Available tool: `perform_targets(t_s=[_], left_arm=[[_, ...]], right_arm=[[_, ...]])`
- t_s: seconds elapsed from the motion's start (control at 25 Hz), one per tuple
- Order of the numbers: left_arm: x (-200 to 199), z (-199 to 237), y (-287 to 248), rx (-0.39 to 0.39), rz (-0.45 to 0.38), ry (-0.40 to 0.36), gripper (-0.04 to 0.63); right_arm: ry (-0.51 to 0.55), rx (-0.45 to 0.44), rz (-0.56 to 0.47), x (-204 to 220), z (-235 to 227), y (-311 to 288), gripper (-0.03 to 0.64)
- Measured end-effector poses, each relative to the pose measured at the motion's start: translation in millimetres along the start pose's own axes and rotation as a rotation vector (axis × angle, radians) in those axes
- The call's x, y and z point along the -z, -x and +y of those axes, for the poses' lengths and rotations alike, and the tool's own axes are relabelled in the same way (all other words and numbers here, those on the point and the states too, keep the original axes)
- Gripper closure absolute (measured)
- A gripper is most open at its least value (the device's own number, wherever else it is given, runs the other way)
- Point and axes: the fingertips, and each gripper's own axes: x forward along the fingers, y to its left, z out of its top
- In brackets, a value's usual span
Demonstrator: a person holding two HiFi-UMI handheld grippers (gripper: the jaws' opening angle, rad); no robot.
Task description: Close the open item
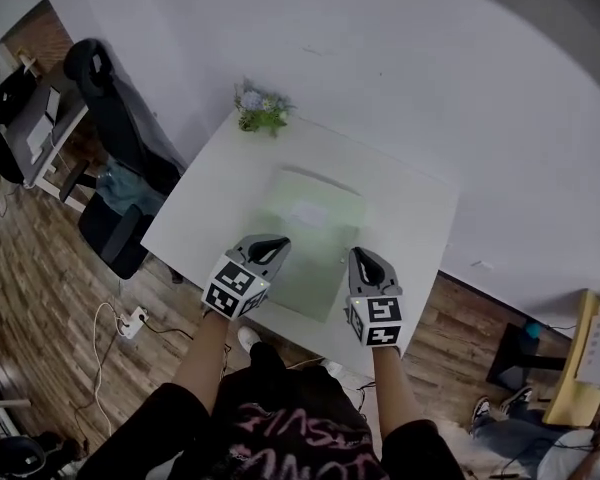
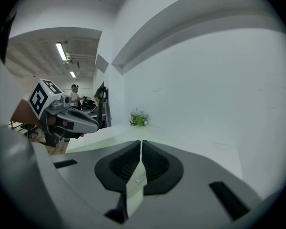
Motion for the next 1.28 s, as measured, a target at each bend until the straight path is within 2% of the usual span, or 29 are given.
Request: perform_targets(t_s=[0.36, 0.56, 0.72, 1.28], left_arm=[[-21, 40, 57, -0.164, -0.100, 0.020, 0.580], [-38, 54, 87, -0.230, -0.147, -0.001, 0.580], [-53, 67, 116, -0.300, -0.195, 0.020, 0.581], [-95, 91, 201, -0.475, -0.305, -0.014, 0.581]], right_arm=[[0.031, -0.037, -0.041, -33, 27, -11, 0.591], [0.055, -0.062, -0.067, -51, 40, -14, 0.591], [0.065, -0.070, -0.092, -68, 45, -13, 0.591], [0.099, -0.088, -0.190, -124, 59, -2, 0.592]])
